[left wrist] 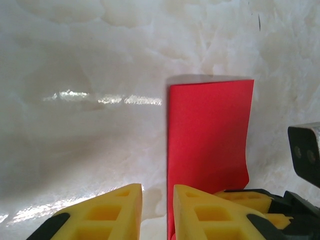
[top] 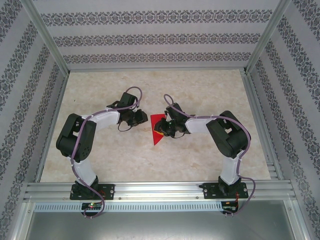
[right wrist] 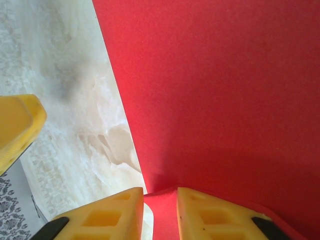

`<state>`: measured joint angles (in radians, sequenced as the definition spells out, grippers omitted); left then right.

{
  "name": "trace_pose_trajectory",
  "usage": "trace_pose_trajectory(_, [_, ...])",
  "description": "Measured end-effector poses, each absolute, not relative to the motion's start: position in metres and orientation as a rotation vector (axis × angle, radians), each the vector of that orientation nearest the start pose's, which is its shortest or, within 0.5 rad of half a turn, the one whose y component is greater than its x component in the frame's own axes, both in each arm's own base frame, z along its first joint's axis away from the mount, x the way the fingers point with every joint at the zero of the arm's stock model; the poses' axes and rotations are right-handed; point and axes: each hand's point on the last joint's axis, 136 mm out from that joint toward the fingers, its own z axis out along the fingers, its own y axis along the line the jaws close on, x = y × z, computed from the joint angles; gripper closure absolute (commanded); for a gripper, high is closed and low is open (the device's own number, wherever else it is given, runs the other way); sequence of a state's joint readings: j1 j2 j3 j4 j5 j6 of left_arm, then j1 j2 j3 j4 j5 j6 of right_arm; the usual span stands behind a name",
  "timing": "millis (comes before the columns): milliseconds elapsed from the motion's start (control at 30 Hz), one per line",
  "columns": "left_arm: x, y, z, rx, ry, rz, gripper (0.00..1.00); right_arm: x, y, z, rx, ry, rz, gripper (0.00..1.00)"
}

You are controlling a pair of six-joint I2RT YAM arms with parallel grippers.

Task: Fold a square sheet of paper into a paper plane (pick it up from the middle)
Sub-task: Third fold the triangle at the center of the table.

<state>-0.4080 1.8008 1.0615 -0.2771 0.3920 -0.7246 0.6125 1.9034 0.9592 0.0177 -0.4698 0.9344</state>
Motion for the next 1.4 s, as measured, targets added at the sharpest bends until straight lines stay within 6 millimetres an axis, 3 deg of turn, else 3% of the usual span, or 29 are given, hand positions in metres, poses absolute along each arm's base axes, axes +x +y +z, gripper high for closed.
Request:
trace_pose_trajectory(233, [0.347,-0.242,0.047,-0.238,2.775,-0.922,0.85,0.311,0.310,0.013,0.228,2.794,1.111,0.96])
trace_pose_trajectory(567, [0.320,-0.276,0.048,-0.116,2.808,-1.012,0.99,0.311,0.309,0.013,0.225,2.794,1.113,1.00])
trace_pose_trajectory(900, [0.315,-0.279,0.031,-0.121,2.854,-0.994,1.00,0.311,0.309,0.013,0.227,2.796,1.121,1.00])
trace_pose_trajectory(1400, [0.318,-0.276,0.019,-0.133,2.870,-0.902,1.00,0.312,0.309,0.014,0.227,2.786,1.140,0.99])
